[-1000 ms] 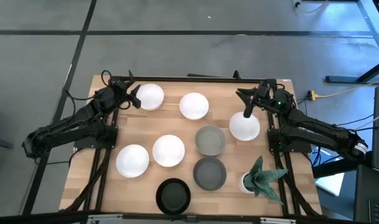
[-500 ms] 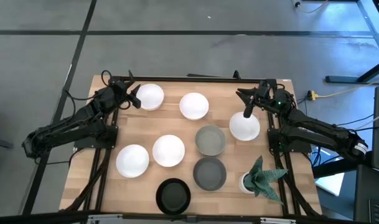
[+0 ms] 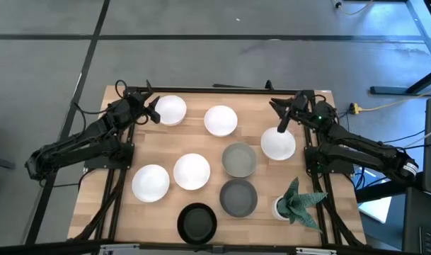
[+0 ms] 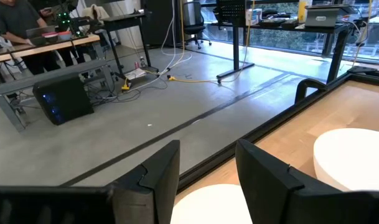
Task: Nest bowls inside each other
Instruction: Stack the white bowl on the light gray bowl
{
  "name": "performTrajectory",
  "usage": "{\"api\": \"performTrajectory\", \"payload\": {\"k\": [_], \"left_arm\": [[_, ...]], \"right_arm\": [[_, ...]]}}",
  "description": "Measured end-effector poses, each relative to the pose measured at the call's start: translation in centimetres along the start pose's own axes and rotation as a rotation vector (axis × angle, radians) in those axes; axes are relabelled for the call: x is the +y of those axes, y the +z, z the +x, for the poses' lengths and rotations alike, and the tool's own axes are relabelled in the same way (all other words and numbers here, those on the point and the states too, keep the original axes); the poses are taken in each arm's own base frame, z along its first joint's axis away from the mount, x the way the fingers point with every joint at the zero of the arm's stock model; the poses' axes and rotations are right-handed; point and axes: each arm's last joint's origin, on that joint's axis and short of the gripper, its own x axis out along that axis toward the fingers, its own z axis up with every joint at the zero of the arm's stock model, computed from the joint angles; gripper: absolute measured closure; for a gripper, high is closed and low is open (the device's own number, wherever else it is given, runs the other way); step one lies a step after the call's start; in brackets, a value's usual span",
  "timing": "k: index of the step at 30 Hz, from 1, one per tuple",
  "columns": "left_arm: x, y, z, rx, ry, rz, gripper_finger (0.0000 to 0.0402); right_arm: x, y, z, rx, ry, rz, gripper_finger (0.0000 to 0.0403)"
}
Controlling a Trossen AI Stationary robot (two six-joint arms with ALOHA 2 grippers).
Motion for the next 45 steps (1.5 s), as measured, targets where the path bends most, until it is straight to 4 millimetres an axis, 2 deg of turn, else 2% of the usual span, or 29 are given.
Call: {"api": "performTrajectory", "payload": {"k": [8,15,18,27,38,45], "left_arm": [[0.00,0.00,0.00,0.000,0.000,0.000,0.0250],[0.00,0.00,0.00,0.000,0.000,0.000,0.0250],[0.00,0.00,0.00,0.000,0.000,0.000,0.0250],[0.00,0.00,0.00,0.000,0.000,0.000,0.0250],[0.01,0.00,0.00,0.000,0.000,0.000,0.0250],[0.00,0.00,0.00,0.000,0.000,0.000,0.0250]], "right_arm": [[-0.25,0.18,-0.01,-0.022,-0.085,0.051,0.0321],[-0.31,0.17,-0.02,-0.019,-0.108,0.006,0.0311],[-0.43,0.13,-0.03,-0.019,-0.151,0.057,0.0294],[-0.50,0.03,-0.04,-0.008,-0.174,0.027,0.0246],[-0.48,-0.23,-0.04,0.020,-0.169,0.030,0.0116],[-0.43,0.29,0.15,0.060,-0.145,0.087,0.0101]]}}
